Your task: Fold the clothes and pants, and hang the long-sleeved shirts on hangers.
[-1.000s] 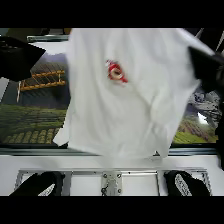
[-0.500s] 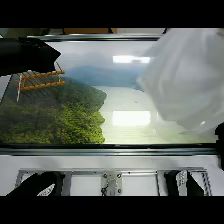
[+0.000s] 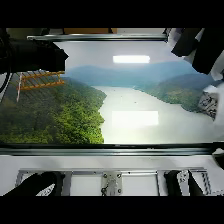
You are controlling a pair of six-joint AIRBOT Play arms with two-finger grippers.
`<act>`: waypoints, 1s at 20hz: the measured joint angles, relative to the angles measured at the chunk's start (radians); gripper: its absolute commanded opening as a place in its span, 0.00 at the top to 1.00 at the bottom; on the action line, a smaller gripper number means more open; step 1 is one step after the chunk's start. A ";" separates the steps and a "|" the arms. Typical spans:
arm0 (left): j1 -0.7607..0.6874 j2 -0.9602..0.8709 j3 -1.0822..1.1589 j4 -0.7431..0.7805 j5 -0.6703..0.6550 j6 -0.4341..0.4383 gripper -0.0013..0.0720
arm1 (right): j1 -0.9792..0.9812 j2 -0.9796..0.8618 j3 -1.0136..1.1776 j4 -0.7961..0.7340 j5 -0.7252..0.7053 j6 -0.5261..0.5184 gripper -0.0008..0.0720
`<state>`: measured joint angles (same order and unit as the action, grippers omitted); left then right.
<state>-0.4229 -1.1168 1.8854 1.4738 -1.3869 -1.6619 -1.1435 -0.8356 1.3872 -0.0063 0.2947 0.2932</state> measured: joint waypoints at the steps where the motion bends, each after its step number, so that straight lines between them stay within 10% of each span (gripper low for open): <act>1: 0.000 0.000 0.000 0.000 0.000 0.001 0.96 | -0.001 -0.016 0.031 -0.005 -0.021 0.003 0.97; 20: 0.000 -0.002 0.000 -0.003 -0.001 0.006 0.96 | -0.004 -0.079 0.146 -0.204 -0.133 0.009 0.97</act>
<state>-0.4229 -1.1191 1.8854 1.4712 -1.3876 -1.6558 -1.1477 -0.9142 1.5330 -0.2100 0.1619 0.3019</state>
